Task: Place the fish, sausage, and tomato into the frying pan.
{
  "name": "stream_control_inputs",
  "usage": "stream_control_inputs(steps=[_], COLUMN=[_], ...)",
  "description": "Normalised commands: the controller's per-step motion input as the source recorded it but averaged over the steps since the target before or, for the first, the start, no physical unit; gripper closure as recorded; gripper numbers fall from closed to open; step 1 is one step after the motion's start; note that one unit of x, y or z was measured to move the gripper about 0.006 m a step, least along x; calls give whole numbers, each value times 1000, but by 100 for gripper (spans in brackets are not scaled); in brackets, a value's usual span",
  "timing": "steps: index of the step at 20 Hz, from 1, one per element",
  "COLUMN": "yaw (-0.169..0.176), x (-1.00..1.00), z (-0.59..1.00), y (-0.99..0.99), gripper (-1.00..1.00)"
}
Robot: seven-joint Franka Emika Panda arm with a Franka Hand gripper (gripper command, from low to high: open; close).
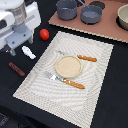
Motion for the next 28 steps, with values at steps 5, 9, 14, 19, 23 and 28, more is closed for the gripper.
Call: stream_control_inputs(steps=[5,9,14,19,23,28], yaw=[6,10,10,15,14,12], x=[-1,0,0,1,0,0], z=[-488,-489,-482,-433,-386,-263], y=[-423,-324,-262,-169,-169,-141], gripper=[-100,-100,-100,100,100,100])
